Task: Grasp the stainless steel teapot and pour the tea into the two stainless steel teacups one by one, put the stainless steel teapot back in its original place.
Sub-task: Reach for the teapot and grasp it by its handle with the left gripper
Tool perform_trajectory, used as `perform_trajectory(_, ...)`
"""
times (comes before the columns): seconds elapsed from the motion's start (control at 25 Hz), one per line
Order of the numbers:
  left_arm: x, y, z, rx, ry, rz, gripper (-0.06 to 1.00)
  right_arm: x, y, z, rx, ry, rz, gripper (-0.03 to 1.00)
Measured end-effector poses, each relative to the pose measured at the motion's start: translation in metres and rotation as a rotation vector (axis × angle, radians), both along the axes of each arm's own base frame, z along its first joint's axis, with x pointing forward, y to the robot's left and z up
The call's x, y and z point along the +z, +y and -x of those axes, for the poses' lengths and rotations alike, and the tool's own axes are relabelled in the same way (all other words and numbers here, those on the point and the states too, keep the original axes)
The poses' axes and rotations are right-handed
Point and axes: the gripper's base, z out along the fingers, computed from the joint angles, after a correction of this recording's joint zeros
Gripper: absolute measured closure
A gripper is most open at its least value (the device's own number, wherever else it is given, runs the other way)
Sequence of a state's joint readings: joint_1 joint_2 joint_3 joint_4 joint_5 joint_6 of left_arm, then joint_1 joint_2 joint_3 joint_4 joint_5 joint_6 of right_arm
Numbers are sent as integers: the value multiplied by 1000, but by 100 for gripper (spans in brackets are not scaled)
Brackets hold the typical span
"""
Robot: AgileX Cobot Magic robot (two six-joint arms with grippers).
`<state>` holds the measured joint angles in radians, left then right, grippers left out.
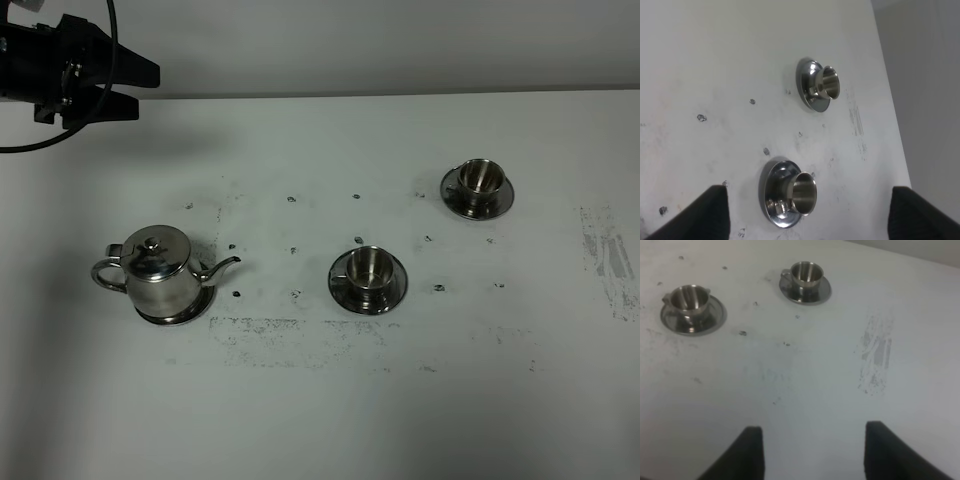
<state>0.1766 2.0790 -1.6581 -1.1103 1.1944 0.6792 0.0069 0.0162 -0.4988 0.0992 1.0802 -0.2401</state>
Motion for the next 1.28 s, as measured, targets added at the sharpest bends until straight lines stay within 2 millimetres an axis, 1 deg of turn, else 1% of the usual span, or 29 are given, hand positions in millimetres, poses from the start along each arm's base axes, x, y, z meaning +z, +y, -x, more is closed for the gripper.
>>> perform_trajectory(0.64,0,0,0,-8,-13,-4,32,0,0,0,59,0,-3,54)
perform_trajectory(0.8,5,0,2,-10,-28,-11,32,0,0,1,62,0,-3,54)
perform_trajectory(0.84,10,0,3,-12,-42,-16,32,0,0,1,62,0,-3,54)
perform_trajectory(0.92,27,-1,9,-21,-90,-35,32,0,0,1,62,0,-3,54)
perform_trajectory(1.08,82,-3,34,-11,-227,-115,32,0,0,1,62,0,-3,54)
perform_trajectory(1.2,131,-4,65,32,-334,-213,32,0,0,1,62,0,-3,54)
perform_trajectory(1.28,157,-3,87,76,-394,-298,32,0,0,1,62,0,-3,54)
